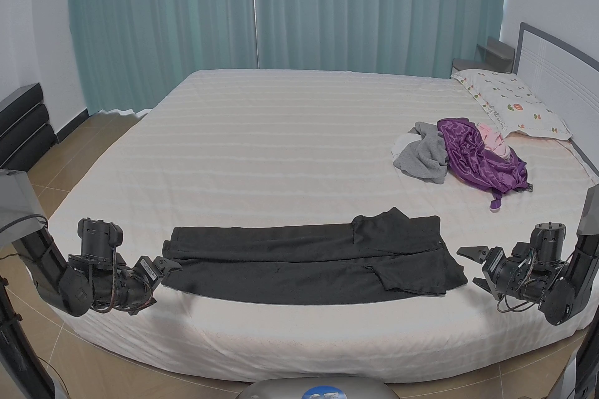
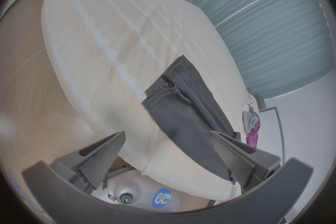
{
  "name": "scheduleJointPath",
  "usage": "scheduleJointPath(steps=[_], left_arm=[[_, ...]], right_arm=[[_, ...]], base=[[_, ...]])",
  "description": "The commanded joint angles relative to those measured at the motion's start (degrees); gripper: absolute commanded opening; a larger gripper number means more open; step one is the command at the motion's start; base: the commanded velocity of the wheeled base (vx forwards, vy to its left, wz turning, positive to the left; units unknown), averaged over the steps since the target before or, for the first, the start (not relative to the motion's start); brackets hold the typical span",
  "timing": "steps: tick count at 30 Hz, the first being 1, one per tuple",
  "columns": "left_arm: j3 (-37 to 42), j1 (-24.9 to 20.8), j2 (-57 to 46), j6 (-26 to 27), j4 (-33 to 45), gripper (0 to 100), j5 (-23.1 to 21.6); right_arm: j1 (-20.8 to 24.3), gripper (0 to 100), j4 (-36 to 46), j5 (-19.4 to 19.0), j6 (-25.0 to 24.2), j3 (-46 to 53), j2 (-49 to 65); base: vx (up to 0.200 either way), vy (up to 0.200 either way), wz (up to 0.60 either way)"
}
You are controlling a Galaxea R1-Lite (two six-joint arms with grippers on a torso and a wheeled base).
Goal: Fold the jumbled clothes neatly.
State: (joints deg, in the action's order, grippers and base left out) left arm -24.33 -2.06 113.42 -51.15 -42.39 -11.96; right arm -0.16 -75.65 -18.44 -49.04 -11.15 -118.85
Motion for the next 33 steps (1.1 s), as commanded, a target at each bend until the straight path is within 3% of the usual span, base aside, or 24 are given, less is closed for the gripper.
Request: scheduleJointPath(steps=[1, 7, 15, 16, 26, 33], left_arm=[[-1.1, -1.4, 5.7, -0.2, -2.1, 100, 2.7], [-6.2, -3.1, 13.1, -0.2, -6.7, 100, 9.6], [-10.8, -3.0, 15.9, -0.2, -6.7, 100, 12.3], [-10.6, -3.0, 15.9, -0.3, -6.7, 0, 12.9], [-5.5, -1.9, 11.2, -0.4, -6.6, 0, 13.4], [-3.8, -1.7, 10.2, -0.3, -6.7, 0, 13.4]], right_arm=[[0.6, 100, -0.5, 0.0, -0.4, 0.1, -1.5], [1.0, 100, -1.5, 0.0, -0.4, 0.3, -2.3], [1.6, 100, -1.6, 0.1, -0.4, 0.3, -2.4], [1.6, 100, -1.6, 0.1, -0.4, 0.4, -2.4], [3.3, 100, -1.3, 0.4, -0.4, 1.6, -2.2], [7.2, 100, -1.1, 5.9, -0.5, 1.8, -3.9]], base=[[0.000, 0.000, 0.00], [0.000, 0.000, 0.00], [0.000, 0.000, 0.00], [0.000, 0.000, 0.00], [0.000, 0.000, 0.00], [0.000, 0.000, 0.00]])
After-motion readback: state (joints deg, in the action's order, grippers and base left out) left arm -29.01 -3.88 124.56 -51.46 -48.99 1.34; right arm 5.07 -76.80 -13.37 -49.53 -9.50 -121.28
